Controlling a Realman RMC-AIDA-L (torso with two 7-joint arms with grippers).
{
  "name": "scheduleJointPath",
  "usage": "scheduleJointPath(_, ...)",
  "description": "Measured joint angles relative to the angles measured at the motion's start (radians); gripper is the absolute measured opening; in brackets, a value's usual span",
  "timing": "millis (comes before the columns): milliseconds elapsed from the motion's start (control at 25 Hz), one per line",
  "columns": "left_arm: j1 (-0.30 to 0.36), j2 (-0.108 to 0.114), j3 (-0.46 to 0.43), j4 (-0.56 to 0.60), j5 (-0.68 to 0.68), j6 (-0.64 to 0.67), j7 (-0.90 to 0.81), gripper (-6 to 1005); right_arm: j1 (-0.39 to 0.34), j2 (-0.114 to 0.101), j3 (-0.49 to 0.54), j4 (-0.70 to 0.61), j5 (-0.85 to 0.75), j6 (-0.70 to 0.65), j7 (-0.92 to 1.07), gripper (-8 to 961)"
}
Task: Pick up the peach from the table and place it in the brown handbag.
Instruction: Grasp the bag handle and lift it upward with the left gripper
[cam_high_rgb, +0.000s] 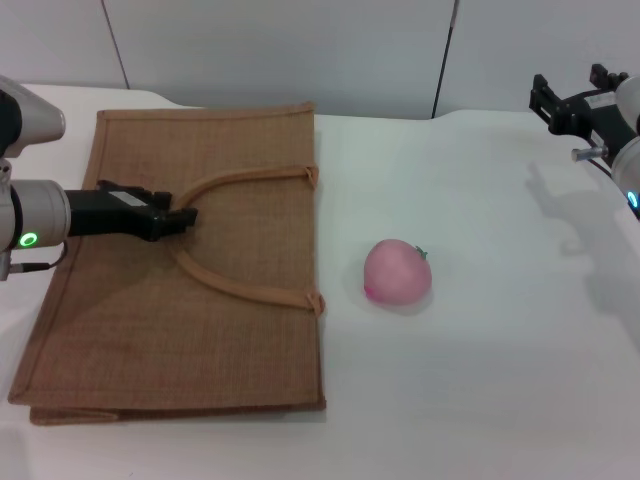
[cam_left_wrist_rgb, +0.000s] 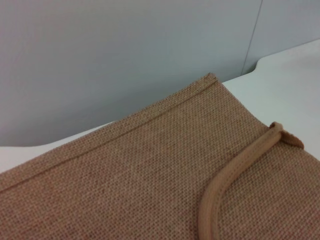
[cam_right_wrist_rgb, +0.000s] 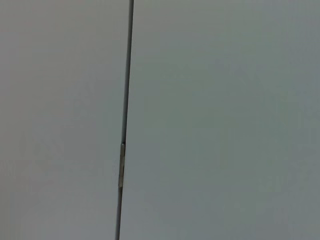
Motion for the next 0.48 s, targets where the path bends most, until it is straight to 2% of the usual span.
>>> scheduleJointPath(480, -0.006, -0.011, 0.0, -0.002, 0.012, 0.033, 0.002, 443, 0.0, 0.0, 0.0, 0.0, 0.002, 0.001, 0.0, 723)
